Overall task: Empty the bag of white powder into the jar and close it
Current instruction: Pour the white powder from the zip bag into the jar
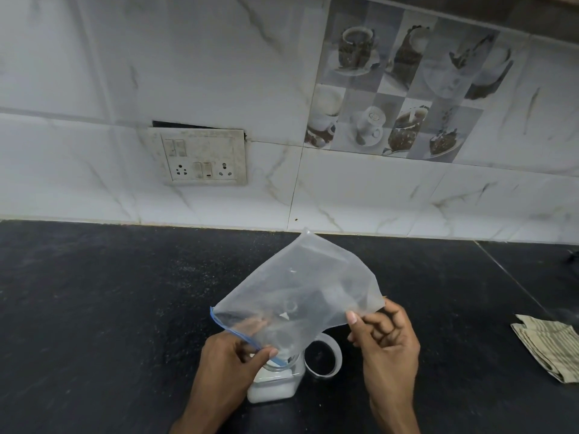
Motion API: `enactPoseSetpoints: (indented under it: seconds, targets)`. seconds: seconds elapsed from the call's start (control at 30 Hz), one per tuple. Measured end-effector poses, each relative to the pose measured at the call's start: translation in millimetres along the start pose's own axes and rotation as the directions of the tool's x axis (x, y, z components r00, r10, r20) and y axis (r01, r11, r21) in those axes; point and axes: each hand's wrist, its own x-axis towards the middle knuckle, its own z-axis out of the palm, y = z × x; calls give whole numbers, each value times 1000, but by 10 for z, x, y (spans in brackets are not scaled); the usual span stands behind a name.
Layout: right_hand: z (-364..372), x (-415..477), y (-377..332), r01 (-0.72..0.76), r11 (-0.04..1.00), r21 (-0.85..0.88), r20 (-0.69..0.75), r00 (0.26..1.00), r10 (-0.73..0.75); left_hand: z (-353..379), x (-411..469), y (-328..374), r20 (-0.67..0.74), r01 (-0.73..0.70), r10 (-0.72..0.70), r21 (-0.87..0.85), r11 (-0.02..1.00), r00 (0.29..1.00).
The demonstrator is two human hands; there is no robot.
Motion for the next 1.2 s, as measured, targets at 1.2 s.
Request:
enactPoseSetpoints:
  seconds: [1.2]
  targets:
    - [250, -109, 219, -62, 966, -253, 186, 976, 111, 13, 3, -10, -6, -31, 32, 37, 999, 999]
